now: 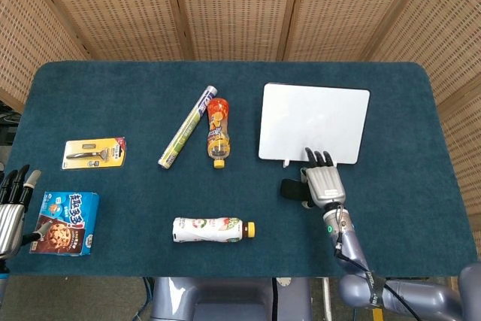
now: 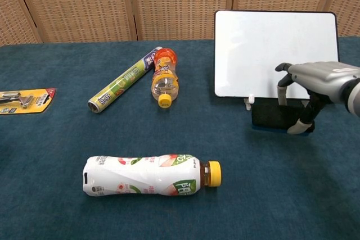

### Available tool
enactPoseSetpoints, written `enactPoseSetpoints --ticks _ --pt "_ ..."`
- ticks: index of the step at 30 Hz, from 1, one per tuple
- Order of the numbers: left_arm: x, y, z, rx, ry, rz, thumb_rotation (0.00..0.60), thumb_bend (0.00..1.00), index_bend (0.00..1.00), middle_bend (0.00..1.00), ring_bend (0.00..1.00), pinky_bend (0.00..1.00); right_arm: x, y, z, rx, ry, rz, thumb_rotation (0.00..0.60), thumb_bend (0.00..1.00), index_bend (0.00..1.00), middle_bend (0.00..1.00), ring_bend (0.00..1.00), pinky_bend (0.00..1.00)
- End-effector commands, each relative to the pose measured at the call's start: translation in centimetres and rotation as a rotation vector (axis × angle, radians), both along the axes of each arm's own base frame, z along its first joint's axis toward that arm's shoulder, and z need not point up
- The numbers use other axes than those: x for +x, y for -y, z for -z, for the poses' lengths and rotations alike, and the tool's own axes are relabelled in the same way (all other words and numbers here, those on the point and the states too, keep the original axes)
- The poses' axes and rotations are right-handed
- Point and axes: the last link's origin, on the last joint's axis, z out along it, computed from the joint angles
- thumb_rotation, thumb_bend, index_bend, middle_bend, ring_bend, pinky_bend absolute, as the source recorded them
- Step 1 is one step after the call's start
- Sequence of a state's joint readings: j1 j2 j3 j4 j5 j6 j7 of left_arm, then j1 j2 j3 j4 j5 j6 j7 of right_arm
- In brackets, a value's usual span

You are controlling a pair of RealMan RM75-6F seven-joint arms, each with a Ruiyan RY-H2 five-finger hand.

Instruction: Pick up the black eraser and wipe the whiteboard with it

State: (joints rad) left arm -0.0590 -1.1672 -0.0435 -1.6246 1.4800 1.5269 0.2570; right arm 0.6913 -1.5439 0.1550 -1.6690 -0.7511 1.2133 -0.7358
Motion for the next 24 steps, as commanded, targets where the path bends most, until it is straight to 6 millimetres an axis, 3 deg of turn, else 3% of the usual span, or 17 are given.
enactPoseSetpoints --ticks 1,14,24 --pt "0.0 0.0 0.0 -0.001 0.001 -0.001 0.600 0.04 0.00 0.00 0.00 0.00 0.2 0.1 -1.2 -0.037 0.013 -0.008 0.600 0.13 0.52 0.02 0.00 0.00" --pt "0.0 0.0 0.1 -0.009 0.009 -0.007 0.600 0.04 0.00 0.00 0.00 0.00 -0.9 2.0 -4.2 -0.216 0.144 -0.010 0.600 0.13 0.52 0.02 0.00 0.00" --pt "0.0 -0.1 0.2 -0.016 0.014 -0.004 0.600 0.04 0.00 0.00 0.00 0.00 -2.2 4.5 -4.0 -0.379 0.233 -0.041 0.600 0.13 0.53 0.02 0.00 0.00"
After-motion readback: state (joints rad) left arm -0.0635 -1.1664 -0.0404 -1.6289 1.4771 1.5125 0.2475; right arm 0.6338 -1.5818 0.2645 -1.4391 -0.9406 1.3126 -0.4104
